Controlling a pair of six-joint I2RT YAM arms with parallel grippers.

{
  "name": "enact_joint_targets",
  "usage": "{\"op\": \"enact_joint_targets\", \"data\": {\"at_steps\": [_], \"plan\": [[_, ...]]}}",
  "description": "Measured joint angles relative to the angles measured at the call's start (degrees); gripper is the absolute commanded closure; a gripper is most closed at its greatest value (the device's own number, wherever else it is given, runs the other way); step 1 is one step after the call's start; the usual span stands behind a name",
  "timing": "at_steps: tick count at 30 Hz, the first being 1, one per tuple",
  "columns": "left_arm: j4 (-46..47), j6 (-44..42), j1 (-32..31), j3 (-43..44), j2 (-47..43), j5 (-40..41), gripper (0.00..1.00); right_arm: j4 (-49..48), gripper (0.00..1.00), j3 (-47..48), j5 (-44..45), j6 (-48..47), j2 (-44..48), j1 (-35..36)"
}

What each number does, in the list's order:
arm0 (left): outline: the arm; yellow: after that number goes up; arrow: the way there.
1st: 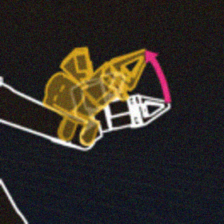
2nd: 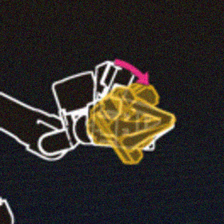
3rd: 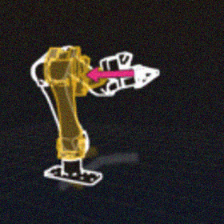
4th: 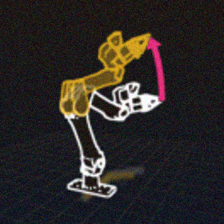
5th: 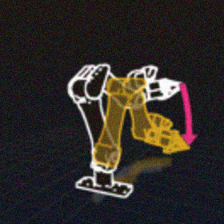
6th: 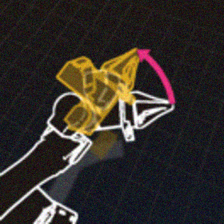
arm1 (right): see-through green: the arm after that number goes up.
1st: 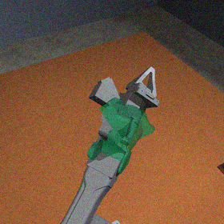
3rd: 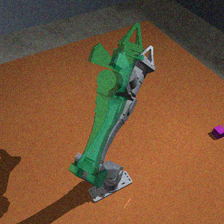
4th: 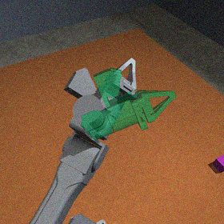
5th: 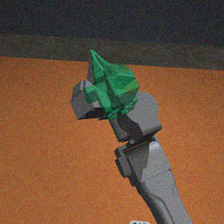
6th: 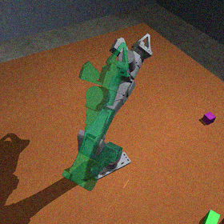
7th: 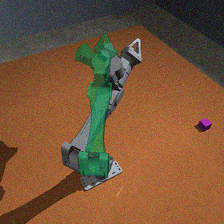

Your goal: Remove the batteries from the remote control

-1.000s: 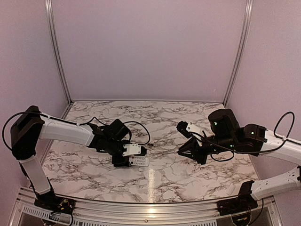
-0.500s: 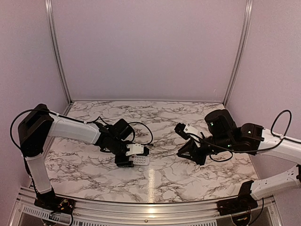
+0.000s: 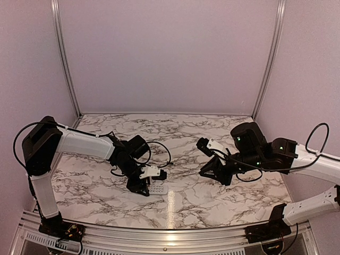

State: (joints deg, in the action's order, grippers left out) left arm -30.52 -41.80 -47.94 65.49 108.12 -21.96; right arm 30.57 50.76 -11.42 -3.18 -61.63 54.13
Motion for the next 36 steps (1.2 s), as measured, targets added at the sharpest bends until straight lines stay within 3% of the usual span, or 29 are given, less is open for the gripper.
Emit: {"op": "enact_joint_targets", "data": {"at_steps": [9,11,12,13,19,25,30,36], "plan": [[-0.2,12.2,0.5,-0.5,-0.9,-12.2,0.73,-1.2,1.00,0.0,1.3,2.2,0.0,0.0],[2.1,16.3,0.8,-1.7,-2.7,-14.8,0.77,-2.2,1.00,0.0,2.2,3.5,0.2,0.0],[3.0,18.6,0.9,-2.2,-3.9,-16.3,0.89,-2.7,1.00,0.0,2.6,4.1,0.3,0.0],[4.0,20.6,0.9,-2.3,-4.9,-17.7,0.94,-3.2,1.00,0.0,3.1,4.9,0.5,0.0],[9.7,29.4,1.0,-2.3,-6.9,-23.2,0.98,-7.4,1.00,-0.4,5.0,9.9,2.5,0.0],[15.6,43.8,1.0,-2.3,-6.7,-28.6,1.00,-11.1,1.00,-2.5,9.7,15.6,7.3,0.0],[27.9,60.3,1.1,-3.1,-6.5,-34.9,1.00,-11.9,1.00,-2.5,15.3,21.7,10.8,0.0],[53.9,86.3,1.2,-8.8,-6.2,-40.6,1.00,-9.3,1.00,-0.9,19.3,28.9,11.2,0.0]]}}
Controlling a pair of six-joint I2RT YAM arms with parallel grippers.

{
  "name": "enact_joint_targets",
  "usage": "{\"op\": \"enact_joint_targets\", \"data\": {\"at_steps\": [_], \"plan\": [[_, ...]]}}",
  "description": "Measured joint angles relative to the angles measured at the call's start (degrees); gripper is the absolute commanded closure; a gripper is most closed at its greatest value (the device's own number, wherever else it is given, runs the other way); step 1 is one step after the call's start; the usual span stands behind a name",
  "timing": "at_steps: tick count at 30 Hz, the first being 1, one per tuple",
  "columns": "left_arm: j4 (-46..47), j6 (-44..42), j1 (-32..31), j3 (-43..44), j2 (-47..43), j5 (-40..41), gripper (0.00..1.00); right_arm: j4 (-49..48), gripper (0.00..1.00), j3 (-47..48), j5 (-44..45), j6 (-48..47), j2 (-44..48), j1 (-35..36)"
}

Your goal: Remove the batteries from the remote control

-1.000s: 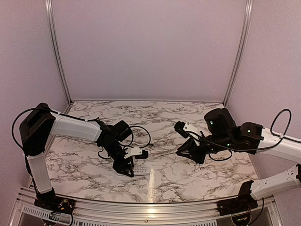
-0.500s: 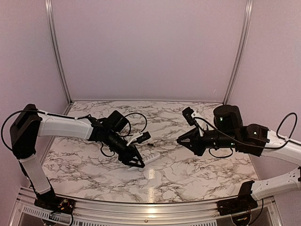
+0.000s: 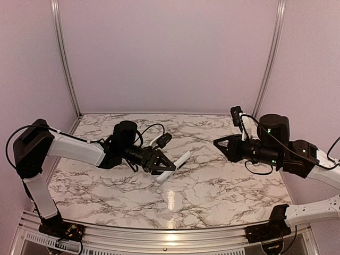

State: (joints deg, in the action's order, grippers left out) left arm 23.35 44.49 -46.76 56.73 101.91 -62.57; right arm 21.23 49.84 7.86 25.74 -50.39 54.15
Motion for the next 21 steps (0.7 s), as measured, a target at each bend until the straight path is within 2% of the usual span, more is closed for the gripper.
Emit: {"op": "enact_joint_targets", "data": {"at_steps": [6,10,14,21], "plan": [[36.6,34.9,0.1,-4.3,5.4,-0.4,1.00,4.9,1.00,4.0,1.3,6.1,-0.6,0.0],[45.2,49.7,0.1,-4.3,10.0,1.7,1.00,8.3,1.00,7.9,0.2,8.3,-2.6,0.0],[47.9,52.6,0.1,-4.7,10.6,2.7,1.00,12.0,1.00,11.0,-1.8,10.0,-4.4,0.0],[49.3,47.5,0.2,-4.6,7.8,4.2,1.00,19.7,1.00,15.9,-7.7,13.6,-7.8,-0.1]]}}
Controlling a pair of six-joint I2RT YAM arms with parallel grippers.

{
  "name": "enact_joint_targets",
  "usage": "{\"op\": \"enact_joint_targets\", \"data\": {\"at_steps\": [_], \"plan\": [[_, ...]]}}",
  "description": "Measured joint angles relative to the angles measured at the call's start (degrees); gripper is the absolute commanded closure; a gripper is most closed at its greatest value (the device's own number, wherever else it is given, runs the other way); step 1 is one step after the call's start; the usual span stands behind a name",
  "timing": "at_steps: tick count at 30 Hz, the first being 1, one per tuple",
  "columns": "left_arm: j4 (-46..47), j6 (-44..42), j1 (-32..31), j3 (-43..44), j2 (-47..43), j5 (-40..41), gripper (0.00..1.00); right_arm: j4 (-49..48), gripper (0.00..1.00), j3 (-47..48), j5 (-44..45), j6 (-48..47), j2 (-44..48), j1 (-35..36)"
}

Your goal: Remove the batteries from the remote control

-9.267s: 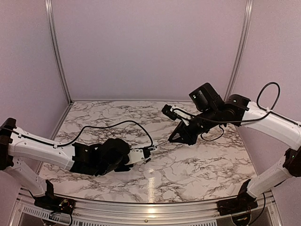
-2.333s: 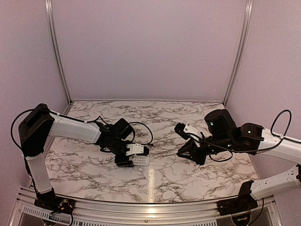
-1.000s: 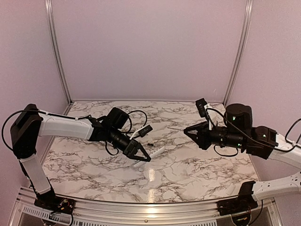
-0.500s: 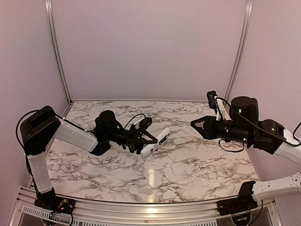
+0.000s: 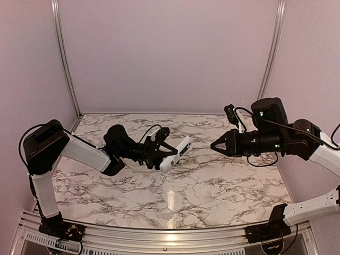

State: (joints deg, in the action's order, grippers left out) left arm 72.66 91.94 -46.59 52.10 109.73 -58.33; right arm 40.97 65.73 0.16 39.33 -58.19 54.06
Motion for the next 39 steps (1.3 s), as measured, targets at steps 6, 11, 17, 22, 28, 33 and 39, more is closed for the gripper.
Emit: {"op": "enact_joint_targets", "data": {"at_steps": [6,11,17,22,28,33,39], "plan": [[-8.3,-5.6,0.1,0.5,-2.3,1.8,1.00,4.3,1.00,4.4,-5.6,3.6,-1.9,-0.7],[-23.3,-14.4,0.1,2.4,-4.9,3.5,1.00,5.0,1.00,9.1,-9.1,5.4,-4.0,-0.9],[-35.3,-22.5,0.1,4.7,-7.4,6.2,1.00,7.1,1.00,12.3,-10.2,6.0,-7.5,-0.9],[-34.4,-20.8,0.1,4.2,-7.5,6.4,1.00,10.8,1.00,15.0,-9.1,5.9,-10.4,-0.9],[-31.5,-17.6,0.1,3.1,-7.5,7.1,1.00,14.0,1.00,17.2,-7.1,5.7,-12.1,-1.0],[-31.9,-17.6,0.1,3.1,-7.5,7.8,1.00,14.8,1.00,17.3,-6.5,5.7,-13.1,-1.0],[-31.8,-16.5,0.1,3.1,-7.5,7.8,1.00,14.4,1.00,17.3,-5.9,5.6,-13.9,-1.0]]}}
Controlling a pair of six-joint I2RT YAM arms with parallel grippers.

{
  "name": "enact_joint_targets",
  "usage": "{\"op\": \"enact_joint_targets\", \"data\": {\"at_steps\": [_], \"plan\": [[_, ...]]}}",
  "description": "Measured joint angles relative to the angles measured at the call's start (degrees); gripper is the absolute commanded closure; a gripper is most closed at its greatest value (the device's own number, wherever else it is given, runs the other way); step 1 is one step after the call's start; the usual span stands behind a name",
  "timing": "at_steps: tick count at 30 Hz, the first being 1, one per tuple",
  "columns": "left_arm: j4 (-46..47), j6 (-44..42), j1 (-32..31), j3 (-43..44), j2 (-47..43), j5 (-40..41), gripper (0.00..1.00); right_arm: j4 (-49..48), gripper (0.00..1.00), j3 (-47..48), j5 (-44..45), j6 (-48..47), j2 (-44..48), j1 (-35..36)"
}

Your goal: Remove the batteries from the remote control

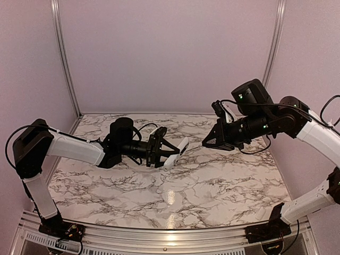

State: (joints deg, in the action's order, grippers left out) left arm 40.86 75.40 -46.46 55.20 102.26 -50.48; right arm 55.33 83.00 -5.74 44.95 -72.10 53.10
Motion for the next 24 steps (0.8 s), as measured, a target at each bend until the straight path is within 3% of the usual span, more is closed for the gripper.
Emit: {"op": "enact_joint_targets", "data": {"at_steps": [24], "plan": [[-0.1,1.7,0.0,-1.1,-2.0,0.0,1.00,-2.6,1.00,-0.7,3.4,-1.1,-4.2,-0.1]]}}
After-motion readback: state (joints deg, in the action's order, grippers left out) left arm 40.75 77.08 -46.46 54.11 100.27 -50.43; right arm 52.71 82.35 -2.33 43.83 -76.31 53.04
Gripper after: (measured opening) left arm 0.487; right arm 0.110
